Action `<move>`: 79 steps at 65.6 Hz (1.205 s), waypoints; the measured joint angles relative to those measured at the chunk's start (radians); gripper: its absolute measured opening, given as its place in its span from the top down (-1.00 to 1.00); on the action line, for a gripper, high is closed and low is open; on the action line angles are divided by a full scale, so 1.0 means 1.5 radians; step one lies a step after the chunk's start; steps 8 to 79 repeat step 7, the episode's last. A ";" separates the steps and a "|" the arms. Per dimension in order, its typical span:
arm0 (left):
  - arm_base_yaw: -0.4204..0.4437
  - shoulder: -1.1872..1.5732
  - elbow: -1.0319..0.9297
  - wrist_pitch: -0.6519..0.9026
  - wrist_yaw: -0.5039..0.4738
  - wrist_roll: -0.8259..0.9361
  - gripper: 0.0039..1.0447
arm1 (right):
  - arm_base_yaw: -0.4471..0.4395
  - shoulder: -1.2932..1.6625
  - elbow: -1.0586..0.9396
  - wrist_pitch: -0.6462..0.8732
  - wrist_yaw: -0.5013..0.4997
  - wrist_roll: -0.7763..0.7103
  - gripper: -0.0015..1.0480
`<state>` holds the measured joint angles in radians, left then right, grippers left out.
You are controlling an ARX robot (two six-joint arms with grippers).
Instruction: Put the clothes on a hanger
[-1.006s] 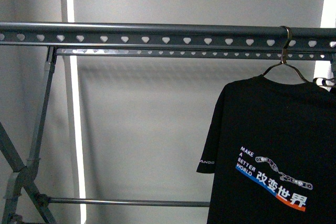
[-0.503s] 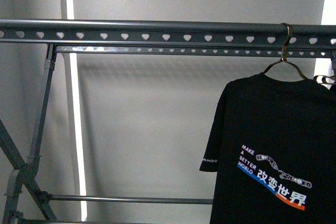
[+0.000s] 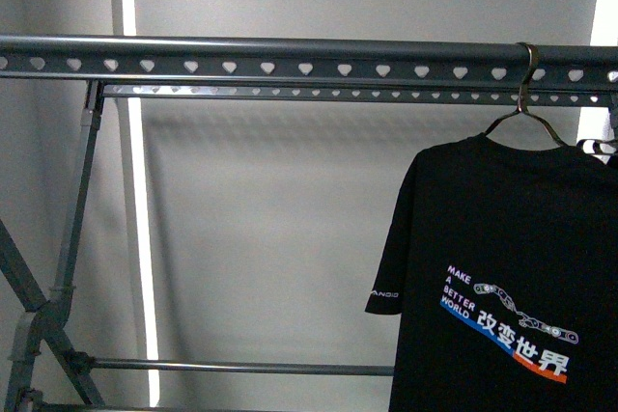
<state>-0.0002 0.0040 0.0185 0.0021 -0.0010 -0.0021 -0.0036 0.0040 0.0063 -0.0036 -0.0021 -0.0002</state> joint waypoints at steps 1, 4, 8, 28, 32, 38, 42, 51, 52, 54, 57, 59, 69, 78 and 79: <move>0.000 0.000 0.000 0.000 0.000 0.000 -0.87 | 0.000 0.000 0.000 0.000 0.000 0.000 -0.85; 0.000 0.000 0.000 0.000 0.000 0.000 -0.88 | 0.000 0.000 0.000 0.000 0.000 0.000 -0.86; 0.000 0.000 0.000 0.000 0.000 0.000 -0.88 | 0.000 0.000 0.000 0.000 0.000 0.000 -0.86; 0.000 0.000 0.000 0.000 0.000 0.000 -0.88 | 0.000 0.000 0.000 0.000 0.000 0.000 -0.86; 0.000 0.000 0.000 0.000 0.000 0.000 -0.88 | 0.000 0.000 0.000 0.000 0.000 0.000 -0.86; 0.000 0.000 0.000 0.000 0.000 0.000 -0.88 | 0.000 0.000 0.000 0.000 0.000 0.000 -0.86; 0.000 0.000 0.000 0.000 0.000 0.000 -0.88 | 0.000 0.000 0.000 0.000 0.000 0.000 -0.86; 0.000 0.000 0.000 0.000 0.000 0.000 -0.88 | 0.000 0.000 0.000 0.000 0.000 0.000 -0.86; 0.000 0.000 0.000 0.000 0.000 0.000 -0.88 | 0.000 0.000 0.000 0.000 0.000 0.000 -0.86; 0.000 0.000 0.000 0.000 0.000 0.000 -0.88 | 0.000 0.000 0.000 0.000 0.000 0.000 -0.86; 0.000 0.000 0.000 0.000 0.000 0.000 -0.88 | 0.000 0.000 0.000 0.000 0.000 0.000 -0.86; 0.000 0.000 0.000 0.000 0.000 0.000 -0.88 | 0.000 0.000 0.000 0.000 0.000 0.000 -0.86; 0.000 0.000 0.000 0.000 0.000 0.000 -0.88 | 0.000 0.000 0.000 0.000 0.000 0.000 -0.86; 0.000 0.000 0.000 0.000 0.000 0.000 -0.88 | 0.000 0.000 0.000 0.000 0.000 0.000 -0.86; 0.000 0.000 0.000 0.000 0.000 0.000 -0.88 | 0.000 0.000 0.000 0.000 0.000 0.000 -0.86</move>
